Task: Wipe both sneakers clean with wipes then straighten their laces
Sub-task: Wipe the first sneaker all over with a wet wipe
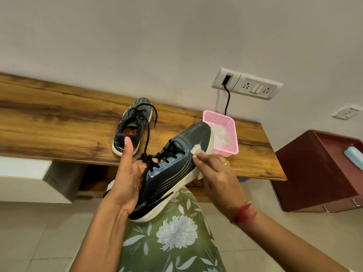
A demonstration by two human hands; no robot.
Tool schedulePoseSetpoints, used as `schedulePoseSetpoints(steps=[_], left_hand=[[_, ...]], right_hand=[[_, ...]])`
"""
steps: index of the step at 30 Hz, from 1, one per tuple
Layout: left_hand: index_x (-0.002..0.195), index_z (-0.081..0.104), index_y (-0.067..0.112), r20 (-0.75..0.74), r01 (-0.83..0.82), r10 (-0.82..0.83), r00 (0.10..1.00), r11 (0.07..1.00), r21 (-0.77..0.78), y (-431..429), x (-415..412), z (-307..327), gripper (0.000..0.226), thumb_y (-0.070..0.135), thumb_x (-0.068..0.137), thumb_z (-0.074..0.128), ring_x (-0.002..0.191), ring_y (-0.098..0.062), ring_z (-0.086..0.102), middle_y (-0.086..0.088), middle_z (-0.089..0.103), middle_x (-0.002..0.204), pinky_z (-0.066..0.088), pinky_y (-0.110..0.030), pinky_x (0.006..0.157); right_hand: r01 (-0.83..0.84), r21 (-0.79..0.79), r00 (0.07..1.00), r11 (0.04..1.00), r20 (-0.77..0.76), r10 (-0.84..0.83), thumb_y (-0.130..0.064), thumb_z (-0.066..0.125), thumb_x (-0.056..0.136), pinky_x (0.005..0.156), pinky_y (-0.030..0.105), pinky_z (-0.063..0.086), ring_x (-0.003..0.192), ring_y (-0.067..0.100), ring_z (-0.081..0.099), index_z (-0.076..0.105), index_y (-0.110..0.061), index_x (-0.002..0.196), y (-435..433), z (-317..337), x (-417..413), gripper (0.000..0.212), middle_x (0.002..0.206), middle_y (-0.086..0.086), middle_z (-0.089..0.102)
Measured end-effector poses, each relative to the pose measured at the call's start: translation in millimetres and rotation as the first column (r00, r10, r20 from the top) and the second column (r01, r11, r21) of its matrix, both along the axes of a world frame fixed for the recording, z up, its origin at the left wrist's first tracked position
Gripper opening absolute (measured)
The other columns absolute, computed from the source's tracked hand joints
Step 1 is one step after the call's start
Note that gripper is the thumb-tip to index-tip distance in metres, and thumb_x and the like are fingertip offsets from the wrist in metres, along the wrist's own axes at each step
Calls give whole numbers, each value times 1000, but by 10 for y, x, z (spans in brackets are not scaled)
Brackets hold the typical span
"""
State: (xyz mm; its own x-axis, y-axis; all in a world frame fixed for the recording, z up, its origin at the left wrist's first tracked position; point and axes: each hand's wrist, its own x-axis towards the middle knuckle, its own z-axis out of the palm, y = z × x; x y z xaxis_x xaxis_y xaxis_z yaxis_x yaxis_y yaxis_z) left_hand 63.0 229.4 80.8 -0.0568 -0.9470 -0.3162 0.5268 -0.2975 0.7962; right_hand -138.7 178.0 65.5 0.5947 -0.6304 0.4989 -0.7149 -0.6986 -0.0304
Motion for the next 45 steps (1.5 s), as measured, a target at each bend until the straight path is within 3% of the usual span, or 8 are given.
schedulePoseSetpoints(steps=[6, 10, 14, 22, 27, 31, 40, 45], left_hand=[[110, 70, 13, 90, -36, 30, 996, 998, 60, -26, 52, -132, 81, 74, 83, 24, 103, -15, 68, -9, 73, 106, 49, -34, 97], [80, 74, 18, 146, 25, -42, 988, 993, 120, -47, 35, -131, 47, 45, 97, 41, 69, -6, 71, -1, 76, 79, 52, -13, 53], [86, 73, 9, 272, 22, -52, 961, 993, 113, -65, 56, -139, 34, 34, 95, 52, 80, -17, 70, -8, 75, 88, 52, -26, 76], [89, 65, -4, 412, -24, -13, 911, 996, 86, -63, 61, -214, 71, 62, 62, 68, 76, -21, 46, -5, 53, 84, 34, -35, 73], [83, 69, 15, 382, 36, -49, 923, 999, 39, -86, -20, -240, 10, 11, 90, 62, 72, 0, 65, 12, 70, 70, 43, -13, 72], [107, 68, 13, 274, 65, -90, 958, 993, 97, -51, -55, -200, 19, 10, 91, 59, 85, -6, 69, 2, 75, 92, 49, -9, 62], [123, 62, 14, 81, 198, -207, 975, 974, 110, -16, 0, -166, 88, 74, 86, 9, 112, -13, 63, -5, 70, 116, 40, -33, 105], [98, 70, 16, 195, 174, -182, 964, 983, 56, -30, -12, -116, 84, 68, 88, 4, 82, 4, 69, 6, 76, 89, 48, -6, 59]], right_hand=[[-158, 175, 986, 972, -31, 165, 5, 66, 75, 79, 27, 53, 96, 19, 59, 68, -5, 107, 203, -107, 9, 34, 107, 8, 67], [-87, 210, 977, 974, 207, 42, -8, 46, 84, 91, 22, 43, 104, 16, 55, 68, -7, 109, -58, 199, -58, 34, 111, 6, 64], [51, 119, 963, 992, 256, -80, -6, 48, 85, 89, 23, 44, 105, 21, 55, 66, -6, 112, -352, 378, -118, 33, 112, 7, 64], [174, 75, 984, 982, 38, -177, 9, 64, 77, 74, 42, 53, 95, 35, 59, 58, -2, 123, -398, 208, -38, 47, 113, 16, 62], [184, 228, 966, 956, 139, -219, 3, 61, 81, 78, 33, 48, 94, 30, 60, 68, -6, 109, -488, 279, -95, 30, 102, 9, 64], [188, 321, 959, 928, 144, -244, 2, 61, 82, 83, 19, 38, 94, 24, 61, 71, -10, 102, -505, 318, -34, 25, 100, 5, 67], [-152, 504, 988, 850, 50, 147, 6, 50, 81, 90, 24, 43, 107, 10, 51, 58, -20, 115, -210, 358, 288, 43, 115, -2, 58], [-137, 764, 983, 630, 26, 182, 6, 48, 79, 70, 10, 39, 84, -14, 52, 55, -25, 109, -235, 456, 376, 43, 103, -18, 56]])
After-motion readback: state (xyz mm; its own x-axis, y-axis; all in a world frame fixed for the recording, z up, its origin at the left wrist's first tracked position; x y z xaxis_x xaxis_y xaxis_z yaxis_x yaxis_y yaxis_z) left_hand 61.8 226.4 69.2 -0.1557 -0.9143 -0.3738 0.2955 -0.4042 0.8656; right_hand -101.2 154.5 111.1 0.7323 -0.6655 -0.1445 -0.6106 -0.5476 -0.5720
